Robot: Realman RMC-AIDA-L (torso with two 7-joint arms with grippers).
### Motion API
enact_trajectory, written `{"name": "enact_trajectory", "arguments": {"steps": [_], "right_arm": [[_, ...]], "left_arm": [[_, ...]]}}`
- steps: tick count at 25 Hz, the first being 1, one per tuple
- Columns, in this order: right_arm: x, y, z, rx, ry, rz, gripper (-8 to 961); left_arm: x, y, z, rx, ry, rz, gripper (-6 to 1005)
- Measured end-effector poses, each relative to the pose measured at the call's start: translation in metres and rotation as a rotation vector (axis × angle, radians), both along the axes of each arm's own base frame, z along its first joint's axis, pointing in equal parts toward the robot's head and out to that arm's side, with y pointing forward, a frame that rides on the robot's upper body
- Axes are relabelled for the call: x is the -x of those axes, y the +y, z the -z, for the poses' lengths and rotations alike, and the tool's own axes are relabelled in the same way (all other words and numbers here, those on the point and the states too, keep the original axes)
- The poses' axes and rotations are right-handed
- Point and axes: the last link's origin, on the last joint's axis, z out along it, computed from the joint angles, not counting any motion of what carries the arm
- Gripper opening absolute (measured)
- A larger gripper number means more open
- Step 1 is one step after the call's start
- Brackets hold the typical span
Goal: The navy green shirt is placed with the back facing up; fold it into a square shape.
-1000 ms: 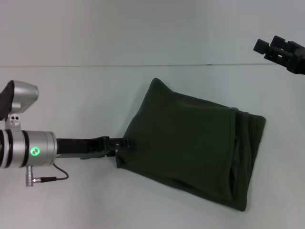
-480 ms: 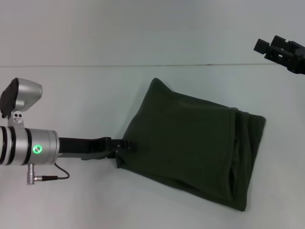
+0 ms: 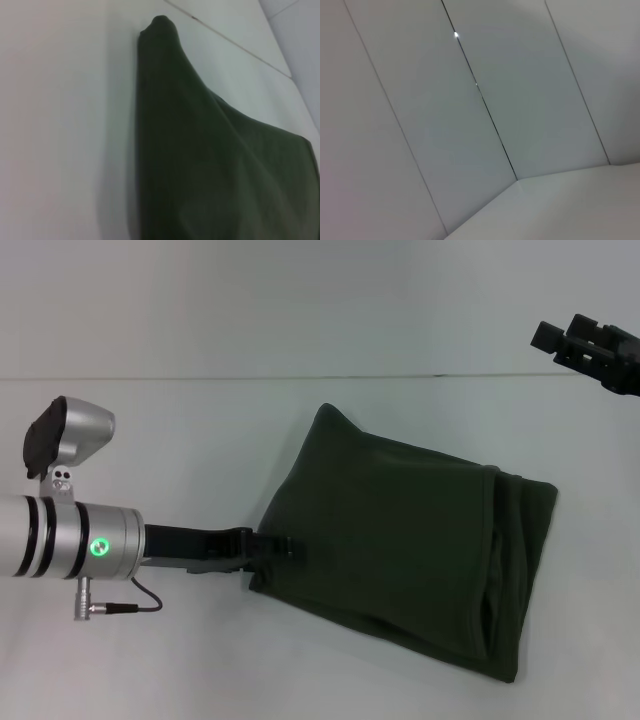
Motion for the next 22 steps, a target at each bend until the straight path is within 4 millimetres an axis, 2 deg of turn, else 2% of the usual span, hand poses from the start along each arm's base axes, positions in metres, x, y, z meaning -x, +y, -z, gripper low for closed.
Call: {"name": "enact_trajectory", "arguments": {"steps": [3,9,14,22], "right_arm": [[-0.0002,-0.0014,-0.0007,0.002,0.003,-0.005,940],[-0.0001,-0.0031,-0.0010,0.006,0.008,-0.012,940],[-0.0002,-0.0033,-0.0006,0.008,0.006,-0.013,941],[0.0004,-0.0036,-0.0013,0.010,0.008,-0.018,940]], "left_arm": [[0.0041,0.0032,-0.0015,-0.011,0.043,-0.001,899],[0.0057,0.0046,-0.0007,-0.007,0.083,0.012,727],[0.0058,0.0051,-0.0032,-0.018,0.078,0.011,525],[0.0048,0.0048,-0.0026,-0.013,0.079,0.017,279]]}}
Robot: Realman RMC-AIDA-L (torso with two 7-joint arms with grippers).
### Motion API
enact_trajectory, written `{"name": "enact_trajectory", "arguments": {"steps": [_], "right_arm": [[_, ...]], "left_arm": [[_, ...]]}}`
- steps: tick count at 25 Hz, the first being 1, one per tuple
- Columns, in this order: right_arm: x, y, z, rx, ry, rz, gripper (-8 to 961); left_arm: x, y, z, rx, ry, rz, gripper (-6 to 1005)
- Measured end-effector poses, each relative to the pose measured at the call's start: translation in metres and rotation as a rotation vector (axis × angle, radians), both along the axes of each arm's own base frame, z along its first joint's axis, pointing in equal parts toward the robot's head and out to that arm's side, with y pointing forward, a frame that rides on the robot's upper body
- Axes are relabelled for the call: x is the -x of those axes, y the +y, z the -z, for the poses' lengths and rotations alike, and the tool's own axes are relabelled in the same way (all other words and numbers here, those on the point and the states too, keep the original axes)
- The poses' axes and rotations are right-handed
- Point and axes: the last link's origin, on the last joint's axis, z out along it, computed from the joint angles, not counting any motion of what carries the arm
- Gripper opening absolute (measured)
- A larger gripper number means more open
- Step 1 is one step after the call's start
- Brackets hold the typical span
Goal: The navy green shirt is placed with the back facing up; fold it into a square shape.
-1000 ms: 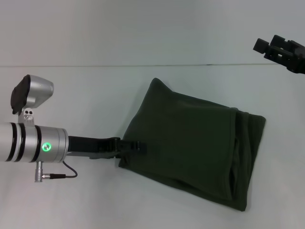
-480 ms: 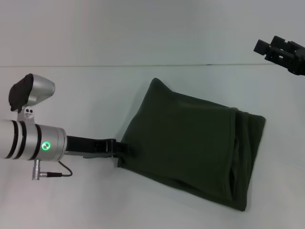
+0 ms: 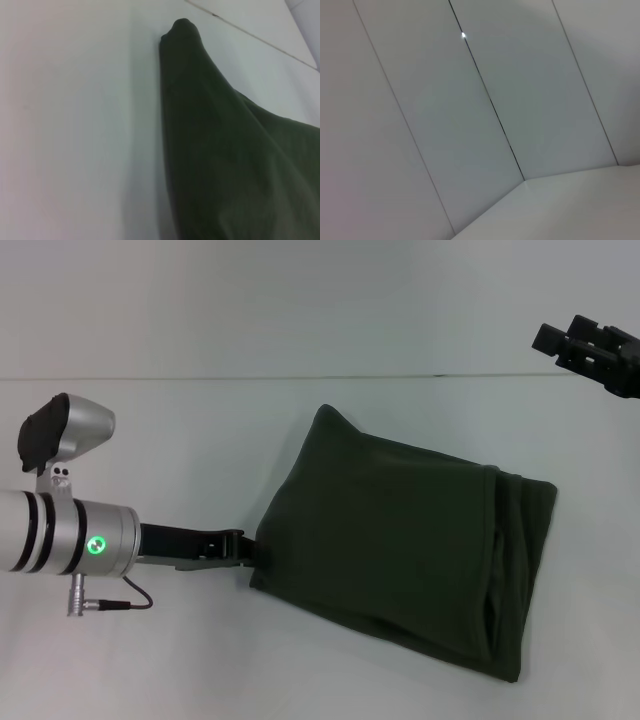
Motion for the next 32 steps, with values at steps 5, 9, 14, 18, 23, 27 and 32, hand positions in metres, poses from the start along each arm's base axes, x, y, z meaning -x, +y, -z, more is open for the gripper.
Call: {"name": "enact_trajectory", "arguments": {"steps": [5,9,14,18,23,27,32], "right_arm": [[0.000,0.000,0.000,0.000,0.001,-0.001,940],[0.001,0.001,0.001,-0.001,-0.001,-0.001,941],[0.004,0.004,0.001,0.000,-0.003,-0.008,940],[0.006,0.005,0.001,-0.002,-0.005,-0.011,939],[0.009,0.007,0.003,0.001,-0.005,-0.015,938],[0.011,0.009,0.007,0.010,-0.012,-0.016,938],[0.015,0.013,0.011,0.023,-0.023,-0.020,937]], "left_arm": [[0.000,0.001,-0.003,-0.024,-0.027,-0.002,89],[0.005,-0.002,-0.006,-0.044,-0.059,-0.023,35],[0.015,-0.008,-0.010,-0.070,-0.084,-0.065,25],[0.023,-0.014,-0.016,-0.105,-0.124,-0.096,27],[0.035,-0.024,-0.025,-0.167,-0.195,-0.140,30],[0.044,-0.037,-0.027,-0.206,-0.255,-0.173,33],[0.050,-0.049,-0.028,-0.217,-0.289,-0.192,36]]}}
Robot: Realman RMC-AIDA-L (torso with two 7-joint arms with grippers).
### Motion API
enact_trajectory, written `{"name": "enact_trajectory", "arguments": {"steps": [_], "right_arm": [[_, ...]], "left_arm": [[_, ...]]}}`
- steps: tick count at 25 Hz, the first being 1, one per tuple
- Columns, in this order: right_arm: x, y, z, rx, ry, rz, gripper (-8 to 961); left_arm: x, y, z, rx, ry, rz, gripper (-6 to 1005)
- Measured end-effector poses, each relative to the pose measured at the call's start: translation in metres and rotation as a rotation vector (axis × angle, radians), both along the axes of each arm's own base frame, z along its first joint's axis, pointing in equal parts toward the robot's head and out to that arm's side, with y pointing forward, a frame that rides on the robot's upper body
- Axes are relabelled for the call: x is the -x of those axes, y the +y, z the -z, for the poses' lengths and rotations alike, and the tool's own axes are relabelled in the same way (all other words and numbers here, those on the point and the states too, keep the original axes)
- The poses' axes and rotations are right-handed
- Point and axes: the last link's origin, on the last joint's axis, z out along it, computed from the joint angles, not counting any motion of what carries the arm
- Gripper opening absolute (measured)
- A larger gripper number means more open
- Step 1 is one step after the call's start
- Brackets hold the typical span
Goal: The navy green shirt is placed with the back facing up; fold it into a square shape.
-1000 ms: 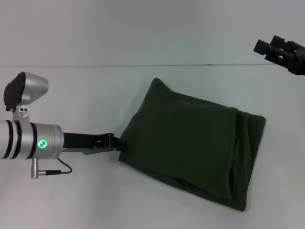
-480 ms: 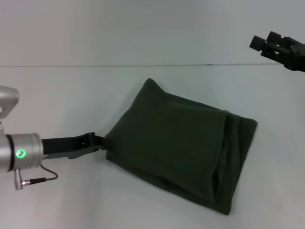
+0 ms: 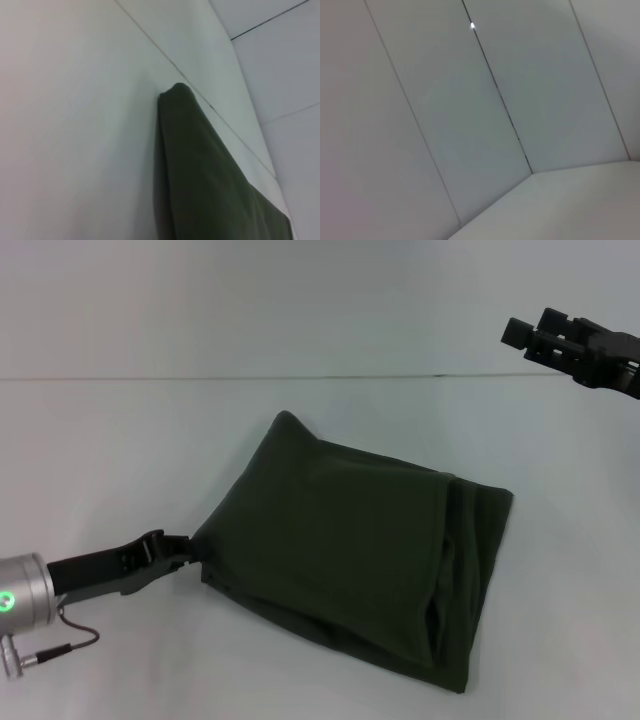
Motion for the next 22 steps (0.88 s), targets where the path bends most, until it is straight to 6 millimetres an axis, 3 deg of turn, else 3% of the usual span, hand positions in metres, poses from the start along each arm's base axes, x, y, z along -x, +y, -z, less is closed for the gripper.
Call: {"name": "enact_trajectory", "arguments": {"steps": [14,22], "right_arm": [[0.006,0.014,0.022,0.215,-0.072,0.144,935],[0.022,0.044,0.031,0.402,-0.208,0.387,934]], "left_arm": [[0.002,-0.041,0.014,0.007,-0.127,0.009,45],[0.003,-0.058,0.025,0.021,-0.161,0.029,50]]}}
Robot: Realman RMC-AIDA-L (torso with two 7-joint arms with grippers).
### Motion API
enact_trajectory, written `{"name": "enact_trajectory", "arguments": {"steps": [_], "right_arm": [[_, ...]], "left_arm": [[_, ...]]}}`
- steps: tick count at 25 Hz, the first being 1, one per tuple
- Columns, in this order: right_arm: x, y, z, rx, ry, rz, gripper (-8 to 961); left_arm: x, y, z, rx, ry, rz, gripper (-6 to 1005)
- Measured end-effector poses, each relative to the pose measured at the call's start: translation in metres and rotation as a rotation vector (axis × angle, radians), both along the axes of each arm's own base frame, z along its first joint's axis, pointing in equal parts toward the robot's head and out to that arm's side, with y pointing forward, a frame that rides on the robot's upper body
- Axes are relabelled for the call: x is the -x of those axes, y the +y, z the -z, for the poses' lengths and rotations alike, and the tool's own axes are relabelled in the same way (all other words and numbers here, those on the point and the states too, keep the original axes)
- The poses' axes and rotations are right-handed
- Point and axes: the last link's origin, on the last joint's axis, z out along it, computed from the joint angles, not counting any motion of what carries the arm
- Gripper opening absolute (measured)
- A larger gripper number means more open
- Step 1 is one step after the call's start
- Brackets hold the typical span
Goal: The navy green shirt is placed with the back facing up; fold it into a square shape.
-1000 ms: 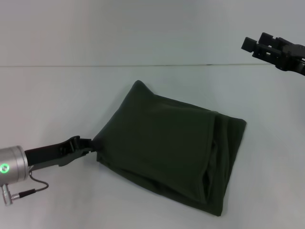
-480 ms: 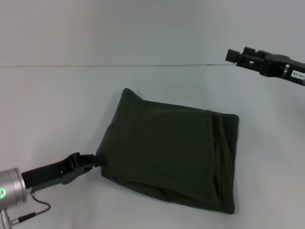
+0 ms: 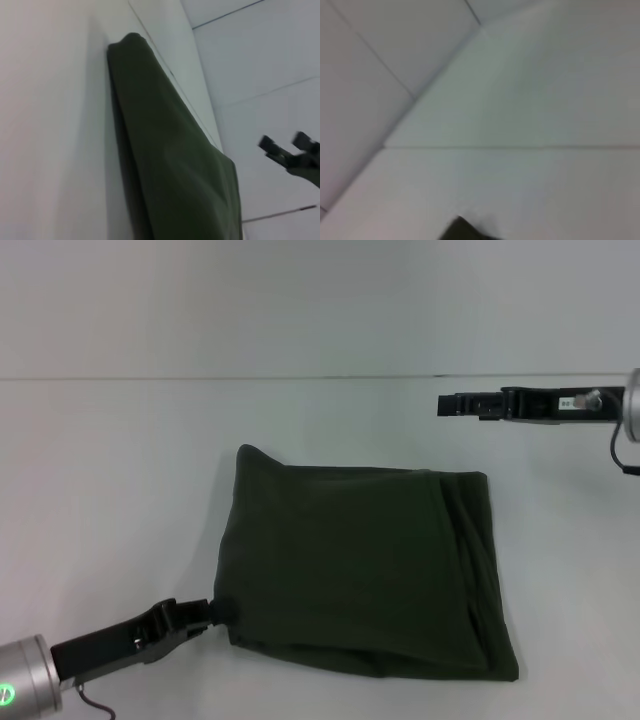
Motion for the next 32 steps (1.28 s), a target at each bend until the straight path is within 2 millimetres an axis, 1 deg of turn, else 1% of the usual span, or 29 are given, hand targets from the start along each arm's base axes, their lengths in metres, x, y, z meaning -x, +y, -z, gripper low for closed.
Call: {"name": "enact_trajectory", "arguments": {"steps": [2,4,8,10,11,16,19,32], "right_arm": [[0.002,0.004,-0.003,0.021,-0.023,0.033,934],[0.007,0.009,-0.011,0.058,-0.059,0.077,934],[0.014,0.012,-0.026,0.114,-0.083,0.135,933],[0.015,0.013,-0.027,0.123,-0.092,0.157,933],[0.015,0.012,-0.025,0.131,-0.094,0.163,933],[0.013,0.004,0.000,0.208,-0.099,0.187,932],[0.013,-0.001,0.012,0.239,-0.094,0.193,932],[0.019,-0.007,0.045,0.238,-0.057,0.204,924]], "left_arm": [[-0.001,-0.002,0.000,0.001,-0.005,0.015,52],[-0.002,-0.004,0.001,0.001,-0.007,0.029,53],[-0.003,-0.005,-0.001,-0.005,-0.002,0.056,55],[-0.003,-0.005,-0.002,-0.008,0.004,0.065,57],[-0.002,-0.005,-0.003,-0.009,0.008,0.068,57],[-0.002,-0.007,-0.002,0.001,0.020,0.092,61],[-0.002,-0.009,-0.002,0.003,0.024,0.106,63],[0.002,-0.016,-0.006,-0.014,0.052,0.141,71]]}}
